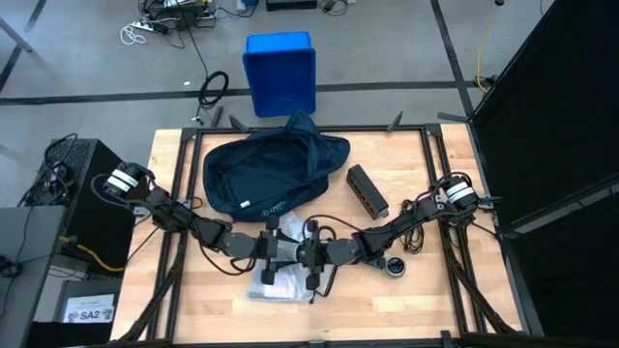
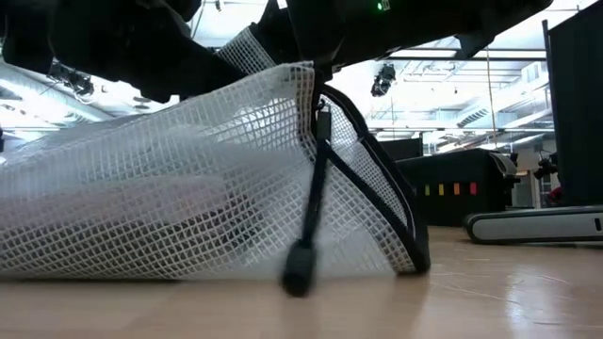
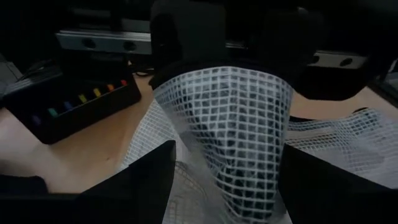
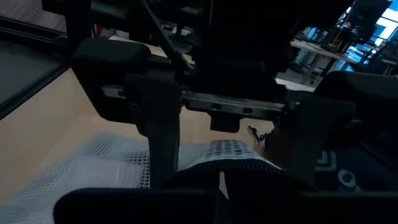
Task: Unpack backpack
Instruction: Remove the white charger adapter from the white mesh envelope
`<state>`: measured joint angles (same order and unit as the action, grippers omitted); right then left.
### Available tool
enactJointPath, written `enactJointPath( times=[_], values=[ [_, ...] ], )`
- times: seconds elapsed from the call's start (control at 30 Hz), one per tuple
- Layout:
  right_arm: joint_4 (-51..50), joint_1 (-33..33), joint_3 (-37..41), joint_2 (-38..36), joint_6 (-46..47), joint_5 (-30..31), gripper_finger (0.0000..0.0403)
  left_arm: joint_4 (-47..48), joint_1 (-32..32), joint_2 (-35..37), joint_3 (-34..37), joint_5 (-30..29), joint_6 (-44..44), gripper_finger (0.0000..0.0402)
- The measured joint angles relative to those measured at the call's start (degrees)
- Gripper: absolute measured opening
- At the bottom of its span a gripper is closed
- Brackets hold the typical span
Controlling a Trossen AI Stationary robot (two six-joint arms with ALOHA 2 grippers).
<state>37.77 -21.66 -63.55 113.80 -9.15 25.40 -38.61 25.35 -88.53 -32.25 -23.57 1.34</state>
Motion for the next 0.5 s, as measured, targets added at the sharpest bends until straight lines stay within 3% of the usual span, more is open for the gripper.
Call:
enactJointPath(
  times=[0.3,0.4,0.5],
  values=[
    [-0.4,-0.3,0.0,0.0,-1.5,0.0,0.0001,1.3,0.0,0.0,0.0,-1.3,0.0,0.0219],
    [-0.5,-0.3,0.0,0.0,-1.5,0.1,0.0004,2.9,0.0,0.0,0.0,-1.3,-0.2,0.0154],
    [-0.8,-0.3,0.0,0.0,-1.5,0.1,0.0003,4.5,-0.1,0.0,0.0,-0.1,-0.2,0.0058]
  ],
)
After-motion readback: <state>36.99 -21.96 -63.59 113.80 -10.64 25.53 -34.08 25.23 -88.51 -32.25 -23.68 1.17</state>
